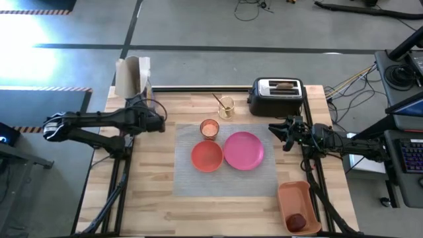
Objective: Arrange a breakfast setting
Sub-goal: Pour the cereal from the blue cereal box into the orange bowl on the gray tablemat
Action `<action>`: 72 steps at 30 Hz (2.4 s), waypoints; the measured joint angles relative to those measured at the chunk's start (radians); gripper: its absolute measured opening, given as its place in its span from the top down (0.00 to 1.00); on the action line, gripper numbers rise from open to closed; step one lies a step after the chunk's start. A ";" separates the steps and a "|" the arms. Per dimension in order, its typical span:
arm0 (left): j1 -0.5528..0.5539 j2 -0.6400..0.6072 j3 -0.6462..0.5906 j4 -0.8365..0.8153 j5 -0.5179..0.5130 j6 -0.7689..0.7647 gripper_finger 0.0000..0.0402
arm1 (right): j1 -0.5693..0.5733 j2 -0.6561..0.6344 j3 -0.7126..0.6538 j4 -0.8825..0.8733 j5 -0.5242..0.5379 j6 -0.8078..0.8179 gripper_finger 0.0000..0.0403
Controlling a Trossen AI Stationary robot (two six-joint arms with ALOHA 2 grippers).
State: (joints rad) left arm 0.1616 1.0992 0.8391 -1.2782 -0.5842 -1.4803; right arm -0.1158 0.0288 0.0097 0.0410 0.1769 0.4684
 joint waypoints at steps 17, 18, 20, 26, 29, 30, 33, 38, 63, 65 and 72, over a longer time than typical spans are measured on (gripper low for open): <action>0.000 0.078 -0.001 -0.050 -0.134 -0.155 0.25 | 0.000 0.000 0.000 0.000 0.000 0.000 0.77; 0.000 0.081 -0.003 -0.050 -0.160 -0.160 0.25 | 0.000 0.000 0.000 0.000 0.000 0.000 0.77; 0.000 0.089 -0.007 -0.049 -0.183 -0.176 0.24 | 0.000 0.000 0.000 0.000 0.000 0.000 0.77; 0.000 0.121 -0.028 -0.041 -0.244 -0.239 0.24 | 0.000 0.000 0.000 0.000 0.000 0.000 0.77; 0.000 0.141 -0.055 -0.013 -0.289 -0.270 0.24 | 0.000 0.000 0.000 0.000 0.000 0.000 0.77; 0.000 0.147 -0.066 0.005 -0.301 -0.278 0.24 | 0.000 0.000 0.000 0.000 0.000 0.000 0.77; 0.005 0.170 -0.106 0.058 -0.343 -0.294 0.24 | 0.000 0.000 0.000 0.000 0.000 0.000 0.77; 0.009 0.207 -0.178 0.146 -0.439 -0.318 0.24 | 0.000 0.000 0.000 0.000 0.000 0.000 0.77; 0.013 0.376 -0.193 0.180 -0.600 -0.314 0.31 | 0.000 0.000 0.000 0.000 0.000 0.000 0.77; 0.012 0.376 -0.193 0.183 -0.603 -0.319 0.36 | 0.000 0.000 0.000 0.000 0.000 0.000 0.77; 0.012 0.376 -0.157 0.193 -0.599 -0.245 0.58 | 0.000 0.000 0.000 0.000 0.000 0.000 0.77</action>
State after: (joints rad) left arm 0.1734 1.4750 0.6819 -1.0851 -1.1831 -1.7257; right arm -0.1158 0.0288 0.0097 0.0410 0.1772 0.4685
